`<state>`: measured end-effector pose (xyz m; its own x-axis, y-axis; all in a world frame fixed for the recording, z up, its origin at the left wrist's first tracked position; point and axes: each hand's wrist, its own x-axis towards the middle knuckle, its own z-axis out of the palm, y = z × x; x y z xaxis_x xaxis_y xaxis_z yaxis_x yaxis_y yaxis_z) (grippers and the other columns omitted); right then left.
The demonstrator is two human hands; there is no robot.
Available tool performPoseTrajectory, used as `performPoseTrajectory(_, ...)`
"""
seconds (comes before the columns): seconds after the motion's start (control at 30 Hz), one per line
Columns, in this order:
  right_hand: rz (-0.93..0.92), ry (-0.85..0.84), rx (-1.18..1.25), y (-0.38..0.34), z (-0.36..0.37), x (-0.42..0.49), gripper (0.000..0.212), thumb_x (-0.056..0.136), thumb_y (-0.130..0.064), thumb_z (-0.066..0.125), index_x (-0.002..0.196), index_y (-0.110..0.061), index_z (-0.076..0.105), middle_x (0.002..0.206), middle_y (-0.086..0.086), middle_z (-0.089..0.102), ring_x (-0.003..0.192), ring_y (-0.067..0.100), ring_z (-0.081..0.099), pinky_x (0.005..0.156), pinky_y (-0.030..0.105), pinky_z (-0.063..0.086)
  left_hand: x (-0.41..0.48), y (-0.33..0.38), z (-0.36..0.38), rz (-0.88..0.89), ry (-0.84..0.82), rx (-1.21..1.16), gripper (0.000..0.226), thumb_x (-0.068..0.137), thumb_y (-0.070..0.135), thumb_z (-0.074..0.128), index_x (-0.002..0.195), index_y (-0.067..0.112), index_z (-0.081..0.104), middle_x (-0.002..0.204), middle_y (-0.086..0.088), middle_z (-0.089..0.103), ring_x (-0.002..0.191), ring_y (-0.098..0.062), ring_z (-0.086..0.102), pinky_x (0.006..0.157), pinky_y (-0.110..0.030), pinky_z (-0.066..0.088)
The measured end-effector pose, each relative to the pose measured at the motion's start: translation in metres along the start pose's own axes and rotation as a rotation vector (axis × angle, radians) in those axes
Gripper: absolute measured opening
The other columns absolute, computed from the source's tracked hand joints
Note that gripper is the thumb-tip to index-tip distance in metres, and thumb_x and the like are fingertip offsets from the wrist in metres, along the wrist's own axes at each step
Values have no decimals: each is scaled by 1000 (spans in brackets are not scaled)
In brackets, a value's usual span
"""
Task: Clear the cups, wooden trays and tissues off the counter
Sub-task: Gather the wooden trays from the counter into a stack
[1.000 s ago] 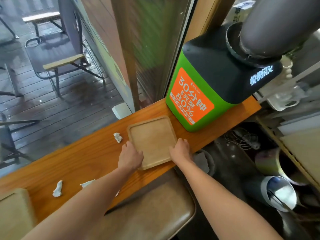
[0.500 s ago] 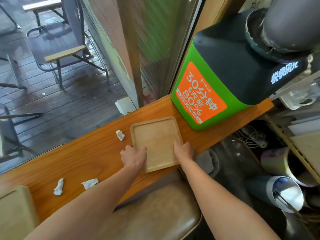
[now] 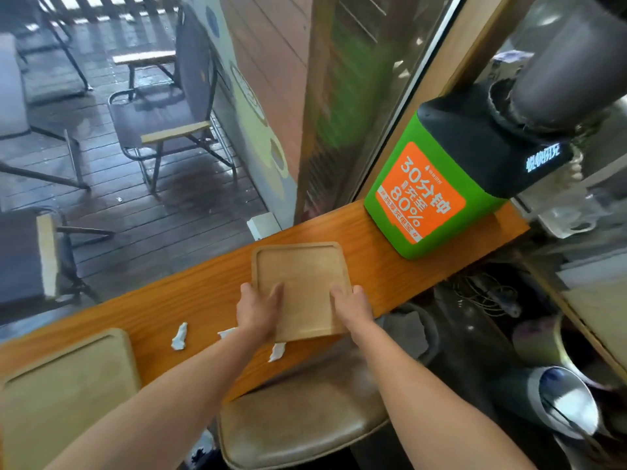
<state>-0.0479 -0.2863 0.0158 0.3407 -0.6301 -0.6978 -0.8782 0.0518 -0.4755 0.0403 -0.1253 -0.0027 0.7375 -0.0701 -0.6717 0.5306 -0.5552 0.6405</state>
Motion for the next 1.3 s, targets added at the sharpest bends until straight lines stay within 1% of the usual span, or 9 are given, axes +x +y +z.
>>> performPoseTrajectory(0.1,-14,-62,-34,-14,39,-39,70,96,-53,53,145,-5,39,144,14,49,129,35,48,98,40,43,-15,-18,-57,8,57,-9,50,87,52,66,119,22,41,113,-4,57,101,-28,61,83,-49,57)
performPoseTrajectory(0.2,-54,-141,-61,-29,87,-80,76,96,-52,54,150,-4,31,152,14,41,136,34,42,103,37,39,-26,-45,-120,18,134,-21,48,88,48,67,115,17,42,116,-7,58,106,-31,60,84,-44,53)
performPoseTrajectory(0.3,-101,-209,-97,-44,138,-117,70,96,-47,56,148,-4,35,148,15,45,132,35,47,108,43,41,-34,-75,-180,-2,206,-155,51,90,37,70,123,7,45,125,-13,60,113,-34,58,90,-39,47)
performPoseTrajectory(0.43,-183,-294,-160,-56,201,-165,58,96,-43,56,138,-4,47,133,13,57,114,30,57,96,42,50,-47,-118,-251,-52,264,-262,53,93,33,67,132,9,42,130,-14,58,118,-35,57,95,-39,46)
performPoseTrajectory(0.57,-256,-342,-266,-63,246,-200,54,98,-39,55,137,-1,49,131,17,60,117,34,58,100,47,49,-56,-156,-302,-86,275,-331,58,94,33,64,139,8,37,133,-15,55,120,-34,55,103,-49,46)
performPoseTrajectory(0.67,-278,-360,-364,-62,269,-217,60,100,-40,52,143,0,41,146,20,47,124,34,53,103,44,46,-61,-177,-324,-126,347,-255,60,92,40,65,137,9,42,132,-13,57,118,-34,55,100,-42,46)
performPoseTrajectory(0.9,-275,-343,-481,-57,305,-225,39,102,-21,44,134,0,50,133,18,57,120,33,55,93,35,45,-49,-205,-350,-173,326,-187,51,92,42,64,129,11,49,126,-12,60,111,-34,59,95,-46,50)
performPoseTrajectory(1.03,-260,-349,-564,-52,316,-227,40,104,-15,34,140,1,40,140,18,49,126,34,50,97,38,44,-42,-217,-353,-209,313,-178,49,94,39,62,131,10,48,126,-12,59,111,-32,59,93,-45,52)
performPoseTrajectory(1.3,-209,-342,-517,-42,329,-228,44,100,-15,41,143,-5,39,141,15,48,123,31,51,100,38,46,-31,-231,-350,-215,308,84,47,97,31,60,133,3,51,133,-16,51,113,-32,55,94,-39,47)
